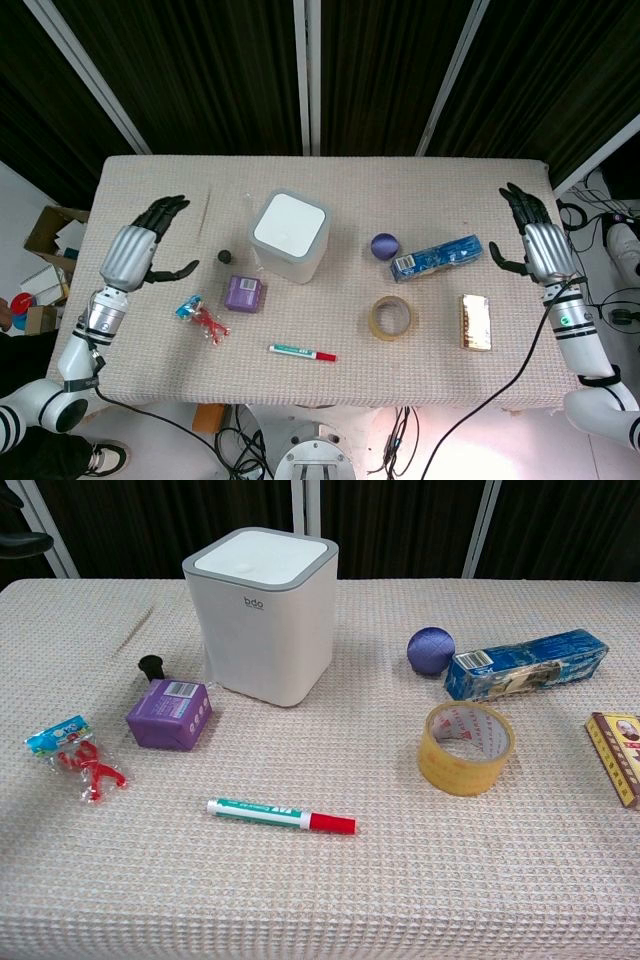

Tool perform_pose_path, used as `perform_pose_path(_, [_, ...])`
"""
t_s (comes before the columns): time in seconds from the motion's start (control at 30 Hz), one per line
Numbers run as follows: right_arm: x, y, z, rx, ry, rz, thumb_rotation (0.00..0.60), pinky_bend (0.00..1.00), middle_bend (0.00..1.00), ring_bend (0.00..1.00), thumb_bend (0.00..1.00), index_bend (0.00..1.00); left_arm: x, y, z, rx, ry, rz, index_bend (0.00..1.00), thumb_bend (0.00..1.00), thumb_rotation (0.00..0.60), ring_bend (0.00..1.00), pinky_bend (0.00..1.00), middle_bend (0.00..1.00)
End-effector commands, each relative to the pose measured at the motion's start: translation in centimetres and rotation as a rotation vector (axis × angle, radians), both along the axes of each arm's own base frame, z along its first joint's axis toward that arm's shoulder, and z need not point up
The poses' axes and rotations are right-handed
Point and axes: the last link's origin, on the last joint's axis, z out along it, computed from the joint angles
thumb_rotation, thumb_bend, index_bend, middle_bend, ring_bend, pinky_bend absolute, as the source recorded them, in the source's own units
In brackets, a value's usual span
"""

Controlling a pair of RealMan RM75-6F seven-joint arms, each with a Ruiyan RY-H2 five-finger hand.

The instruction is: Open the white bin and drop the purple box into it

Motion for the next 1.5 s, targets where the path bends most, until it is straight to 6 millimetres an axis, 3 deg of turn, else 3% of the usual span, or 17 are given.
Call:
perform_pose_path(0.03, [0.0, 0.0, 0.0, 0.001, -0.003, -0.002, 0.6, 0.0, 0.0, 0.0, 0.36, 0.0, 0.0, 0.0, 0.0, -0.002, 0.0, 0.002, 0.09, 0.23, 0.416, 0.06, 0.25, 0.07])
perform_pose_path(0.47, [-1.6, 1.1, 0.7, -0.023, 0.007, -0.019, 0.6, 0.0, 0.0, 0.0, 0.37, 0.0, 0.9, -1.3, 0.0, -0.001, 0.056, -0.057, 0.09, 0.23, 0.417, 0.06, 0.25, 0.12])
perform_pose_path(0.57, [-2.9, 2.3, 1.1, -0.041, 0.062, -0.027, 0.6, 0.0, 0.0, 0.0, 0.37, 0.0, 1.9, -1.6, 0.0, 0.006, 0.08, -0.101, 0.09, 0.23, 0.417, 0.06, 0.25, 0.12])
perform_pose_path(0.77, [-7.6, 4.7, 1.4, 0.015, 0.291, -0.146, 0.6, 0.0, 0.0, 0.0, 0.37, 0.0, 4.9, -1.9, -0.8, 0.006, 0.152, -0.222, 0.09, 0.23, 0.415, 0.06, 0.24, 0.12])
perform_pose_path(0.97, [-10.2, 6.2, 0.5, 0.044, 0.313, -0.194, 0.6, 0.0, 0.0, 0.0, 0.37, 0.0, 7.9, -1.0, -3.3, -0.029, 0.256, -0.302, 0.09, 0.23, 0.411, 0.06, 0.23, 0.12])
perform_pose_path(1.27, [-11.1, 6.4, -0.5, 0.059, 0.276, -0.193, 0.6, 0.0, 0.0, 0.0, 0.4, 0.0, 11.4, 1.3, -7.5, -0.11, 0.306, -0.323, 0.09, 0.23, 0.409, 0.06, 0.23, 0.16])
perform_pose_path(1.5, [-11.0, 6.4, -0.2, 0.044, 0.258, -0.179, 0.6, 0.0, 0.0, 0.0, 0.4, 0.0, 11.3, 2.2, -9.3, -0.13, 0.435, -0.281, 0.09, 0.23, 0.408, 0.06, 0.22, 0.22])
